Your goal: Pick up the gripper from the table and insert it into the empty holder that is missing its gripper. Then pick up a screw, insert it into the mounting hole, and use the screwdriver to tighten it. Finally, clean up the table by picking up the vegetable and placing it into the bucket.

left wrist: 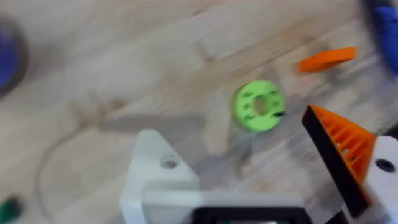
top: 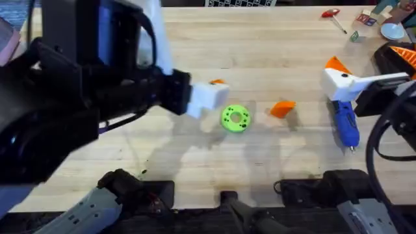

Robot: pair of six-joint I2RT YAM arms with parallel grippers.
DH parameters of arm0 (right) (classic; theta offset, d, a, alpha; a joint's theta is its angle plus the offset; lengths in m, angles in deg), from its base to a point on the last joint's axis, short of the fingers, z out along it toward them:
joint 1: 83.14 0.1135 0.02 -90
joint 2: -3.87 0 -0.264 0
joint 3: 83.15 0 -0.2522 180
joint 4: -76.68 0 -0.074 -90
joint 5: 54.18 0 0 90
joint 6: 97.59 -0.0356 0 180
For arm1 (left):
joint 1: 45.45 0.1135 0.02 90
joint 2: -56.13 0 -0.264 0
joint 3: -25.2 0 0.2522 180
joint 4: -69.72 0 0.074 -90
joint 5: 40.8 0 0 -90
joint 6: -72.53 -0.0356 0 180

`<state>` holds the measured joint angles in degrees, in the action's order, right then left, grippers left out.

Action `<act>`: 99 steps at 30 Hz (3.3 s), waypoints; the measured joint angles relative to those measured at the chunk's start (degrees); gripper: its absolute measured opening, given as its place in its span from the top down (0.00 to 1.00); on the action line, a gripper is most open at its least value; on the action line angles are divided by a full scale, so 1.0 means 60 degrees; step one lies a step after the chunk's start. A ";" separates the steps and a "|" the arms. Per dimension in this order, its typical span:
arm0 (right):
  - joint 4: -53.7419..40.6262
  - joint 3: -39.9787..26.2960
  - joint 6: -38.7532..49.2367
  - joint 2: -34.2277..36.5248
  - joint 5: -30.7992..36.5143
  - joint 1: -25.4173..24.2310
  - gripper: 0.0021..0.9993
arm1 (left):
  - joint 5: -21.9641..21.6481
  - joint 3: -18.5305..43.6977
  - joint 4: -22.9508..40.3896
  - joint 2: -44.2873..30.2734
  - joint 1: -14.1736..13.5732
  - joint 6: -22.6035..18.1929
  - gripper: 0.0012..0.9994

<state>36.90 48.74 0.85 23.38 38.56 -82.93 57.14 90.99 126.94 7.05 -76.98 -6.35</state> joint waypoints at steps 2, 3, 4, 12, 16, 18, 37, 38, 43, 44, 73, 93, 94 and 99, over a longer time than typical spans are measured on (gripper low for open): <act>0.0004 0.0000 0.0029 0.0000 0.0002 0.0000 0.01 | 0.0025 0.0000 -0.0678 0.0064 -0.0569 -0.0007 0.01; 0.0000 0.0000 0.0033 -0.0003 0.0003 0.0000 0.01 | 0.0043 0.0004 -0.0967 0.0066 -0.0771 -0.0011 0.01; 0.0000 0.0000 0.0036 0.0000 0.0000 0.0000 0.01 | 0.0048 0.0004 -0.1195 0.0066 -0.0909 -0.0020 0.01; 0.0000 0.0000 0.0068 0.0000 0.0004 0.0000 0.01 | -0.0024 0.0040 -0.0851 0.0030 -0.1096 -0.0021 0.01; 0.0000 0.0000 0.0068 0.0000 0.0001 0.0000 0.01 | -0.0040 0.0040 -0.1063 -0.0062 -0.1096 0.0004 0.01; 0.0000 0.0000 0.0069 0.0000 0.0003 0.0000 0.01 | -0.0086 0.0040 -0.1161 -0.0058 -0.1096 0.0007 0.01; -0.0001 0.0000 0.0069 0.0000 0.0004 0.0000 0.01 | -0.0415 -0.7196 -0.6860 0.6640 -0.1096 -0.0285 0.01; 0.0000 0.0000 0.0069 0.0000 0.0004 0.0000 0.01 | -0.0357 -0.7514 -0.6855 0.7063 -0.1096 -0.0288 0.01; 0.0000 0.0000 0.0069 -0.0002 0.0004 0.0000 0.01 | -0.0209 -0.8378 -0.7273 0.8106 -0.1096 -0.0287 0.01; 0.0000 0.0000 0.0069 0.0000 0.0004 0.0000 0.01 | -0.0183 -0.8451 -0.7253 0.8123 -0.1096 -0.0288 0.01; 0.0000 0.0000 0.0069 -0.0003 0.0004 0.0000 0.01 | -0.0019 -0.8568 -0.6487 0.8120 -0.1096 -0.0284 0.01; -0.0799 -0.0018 -0.0201 0.0000 -0.0004 0.0000 0.01 | 0.1624 -0.8568 -0.6608 0.8120 -0.1096 -0.0348 0.01; -0.1150 -0.0018 -0.0393 0.0000 -0.0001 0.0000 0.01 | 0.1767 -0.8568 -0.6615 0.8120 -0.1096 -0.0429 0.01; -0.1968 -0.0018 -0.0937 0.0082 -0.0183 0.0000 0.01 | 0.2194 -0.8568 -0.6637 0.8120 -0.1096 -0.0862 0.01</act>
<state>25.09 48.63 -4.77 23.87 37.46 -82.93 70.31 39.58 87.12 55.77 -83.56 -11.53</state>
